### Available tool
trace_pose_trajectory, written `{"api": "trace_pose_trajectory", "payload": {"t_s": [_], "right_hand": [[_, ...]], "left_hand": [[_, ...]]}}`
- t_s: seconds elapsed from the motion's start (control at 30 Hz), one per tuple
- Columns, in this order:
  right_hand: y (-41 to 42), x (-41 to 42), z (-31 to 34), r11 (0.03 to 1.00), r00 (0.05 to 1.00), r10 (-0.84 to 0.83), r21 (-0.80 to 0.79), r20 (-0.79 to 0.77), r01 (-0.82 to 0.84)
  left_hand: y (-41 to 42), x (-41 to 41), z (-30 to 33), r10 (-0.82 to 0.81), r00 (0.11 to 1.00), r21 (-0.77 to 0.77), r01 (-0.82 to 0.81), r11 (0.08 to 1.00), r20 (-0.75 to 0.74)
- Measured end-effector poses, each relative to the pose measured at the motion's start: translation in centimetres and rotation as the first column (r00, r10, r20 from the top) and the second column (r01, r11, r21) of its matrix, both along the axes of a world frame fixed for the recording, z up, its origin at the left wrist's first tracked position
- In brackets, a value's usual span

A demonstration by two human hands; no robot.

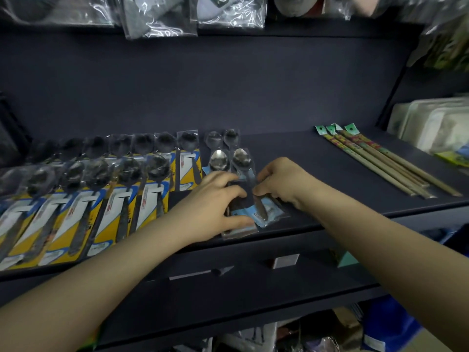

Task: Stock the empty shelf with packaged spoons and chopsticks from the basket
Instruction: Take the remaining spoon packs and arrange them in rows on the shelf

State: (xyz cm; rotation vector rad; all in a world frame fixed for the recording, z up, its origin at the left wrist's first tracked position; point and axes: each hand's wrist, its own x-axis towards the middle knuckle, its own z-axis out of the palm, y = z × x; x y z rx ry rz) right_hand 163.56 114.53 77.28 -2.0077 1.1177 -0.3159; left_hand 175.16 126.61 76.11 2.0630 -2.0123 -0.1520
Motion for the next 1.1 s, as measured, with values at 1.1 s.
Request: {"api": "trace_pose_trajectory", "payload": {"t_s": [1.1], "right_hand": [[-2.2, -2.1, 3.3, 0.984, 0.575, -0.109, 0.168, 0.811, -0.051]], "left_hand": [[-2.9, -4.4, 2.6, 0.265, -0.133, 0.293, -0.28, 0.914, -0.955]]}}
